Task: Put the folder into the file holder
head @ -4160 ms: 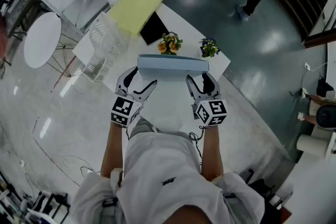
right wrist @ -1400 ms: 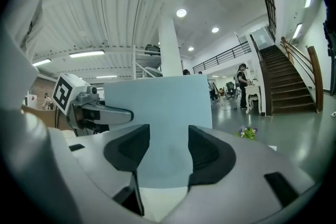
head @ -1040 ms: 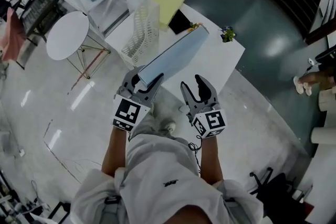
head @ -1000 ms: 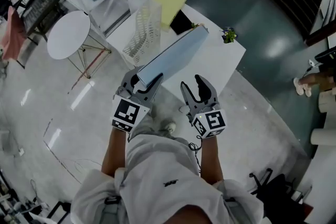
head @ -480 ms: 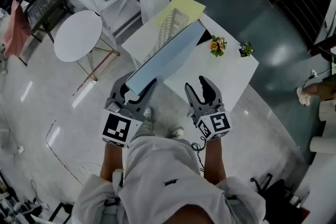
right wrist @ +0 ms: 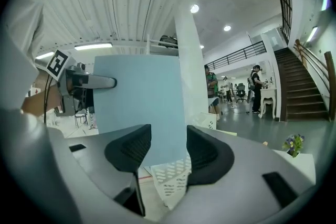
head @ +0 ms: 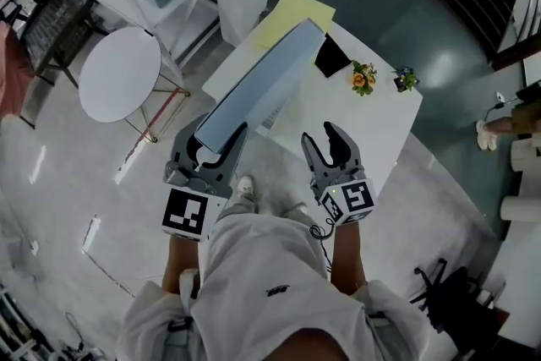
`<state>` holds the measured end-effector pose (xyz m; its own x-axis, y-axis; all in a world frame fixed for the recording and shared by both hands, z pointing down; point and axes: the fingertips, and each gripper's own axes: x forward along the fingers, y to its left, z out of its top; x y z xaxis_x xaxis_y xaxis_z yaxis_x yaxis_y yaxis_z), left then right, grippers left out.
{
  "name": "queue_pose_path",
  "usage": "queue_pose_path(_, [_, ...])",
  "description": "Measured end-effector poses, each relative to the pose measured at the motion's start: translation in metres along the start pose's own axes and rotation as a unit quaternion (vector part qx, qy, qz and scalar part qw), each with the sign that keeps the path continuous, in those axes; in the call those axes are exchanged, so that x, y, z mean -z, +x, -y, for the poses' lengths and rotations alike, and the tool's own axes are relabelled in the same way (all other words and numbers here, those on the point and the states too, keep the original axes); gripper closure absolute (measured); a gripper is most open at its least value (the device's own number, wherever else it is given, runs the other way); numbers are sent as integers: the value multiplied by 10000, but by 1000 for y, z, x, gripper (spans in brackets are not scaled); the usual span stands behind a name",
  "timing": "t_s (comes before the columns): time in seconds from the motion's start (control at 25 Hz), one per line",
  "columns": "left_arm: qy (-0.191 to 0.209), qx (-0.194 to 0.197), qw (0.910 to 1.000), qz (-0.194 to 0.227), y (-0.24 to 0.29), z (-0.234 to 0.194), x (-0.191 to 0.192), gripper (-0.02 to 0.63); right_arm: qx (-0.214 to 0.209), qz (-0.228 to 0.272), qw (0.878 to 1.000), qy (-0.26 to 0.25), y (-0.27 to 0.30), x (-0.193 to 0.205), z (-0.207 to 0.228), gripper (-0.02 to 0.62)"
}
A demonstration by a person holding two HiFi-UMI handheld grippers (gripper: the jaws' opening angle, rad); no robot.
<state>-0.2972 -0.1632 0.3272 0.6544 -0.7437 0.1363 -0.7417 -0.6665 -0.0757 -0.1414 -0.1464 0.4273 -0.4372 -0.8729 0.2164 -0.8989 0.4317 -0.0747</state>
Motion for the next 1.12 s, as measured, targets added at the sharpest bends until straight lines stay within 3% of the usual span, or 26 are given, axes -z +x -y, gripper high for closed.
queue_pose_path(0.48, [-475, -87, 9985, 275, 64, -32, 18, 446, 577, -166, 9982, 41, 32, 3, 15, 383])
queue_pose_path(0.84, [-898, -650, 9918, 633, 97, -24, 28, 448, 314, -267, 9991, 92, 45, 14, 41, 387])
queue_pose_path(1.12, [-967, -899, 9887, 704, 122, -11, 38, 449, -24, -429, 9990, 138, 53, 20, 62, 391])
